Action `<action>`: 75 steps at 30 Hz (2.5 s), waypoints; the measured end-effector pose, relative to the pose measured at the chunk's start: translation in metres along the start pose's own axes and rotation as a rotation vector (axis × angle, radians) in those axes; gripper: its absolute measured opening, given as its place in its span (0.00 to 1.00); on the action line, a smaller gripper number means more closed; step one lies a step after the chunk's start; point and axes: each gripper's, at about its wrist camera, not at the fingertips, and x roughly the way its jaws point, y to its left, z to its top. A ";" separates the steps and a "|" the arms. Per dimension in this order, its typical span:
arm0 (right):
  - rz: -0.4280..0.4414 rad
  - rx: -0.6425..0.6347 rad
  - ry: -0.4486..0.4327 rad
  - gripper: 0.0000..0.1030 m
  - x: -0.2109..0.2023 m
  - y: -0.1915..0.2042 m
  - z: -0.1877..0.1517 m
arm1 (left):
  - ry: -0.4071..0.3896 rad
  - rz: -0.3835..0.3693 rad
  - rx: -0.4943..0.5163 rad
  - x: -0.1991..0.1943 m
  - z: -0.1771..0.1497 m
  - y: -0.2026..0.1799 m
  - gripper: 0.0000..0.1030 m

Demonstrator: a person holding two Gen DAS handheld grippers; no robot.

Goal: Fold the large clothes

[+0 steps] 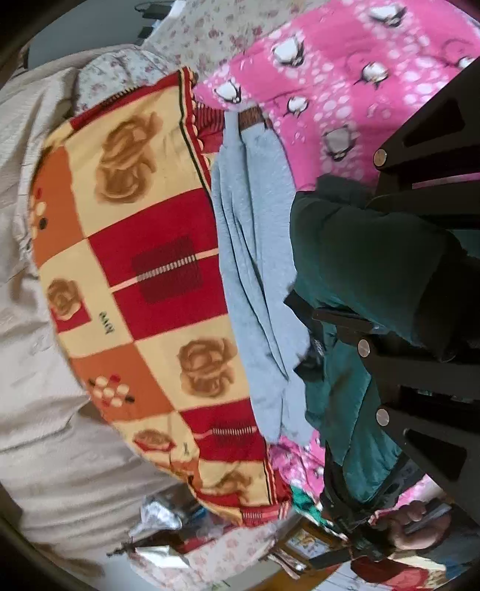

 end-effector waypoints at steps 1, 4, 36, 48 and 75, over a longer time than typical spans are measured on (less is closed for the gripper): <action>-0.005 0.009 0.005 0.18 0.010 -0.003 0.002 | 0.009 0.017 0.019 0.012 -0.001 -0.001 0.14; -0.019 0.033 0.016 0.18 0.046 -0.013 0.005 | 0.042 0.059 0.056 0.046 -0.005 -0.001 0.14; -0.128 0.030 0.162 0.28 0.161 -0.030 0.007 | 0.231 0.071 0.047 0.128 0.005 0.000 0.25; -0.097 0.044 0.069 0.79 0.078 0.009 0.014 | 0.150 0.020 -0.005 0.042 0.040 0.008 0.95; -0.211 -0.138 0.161 0.79 0.137 0.022 0.006 | 0.161 0.091 0.267 0.117 0.043 -0.052 0.95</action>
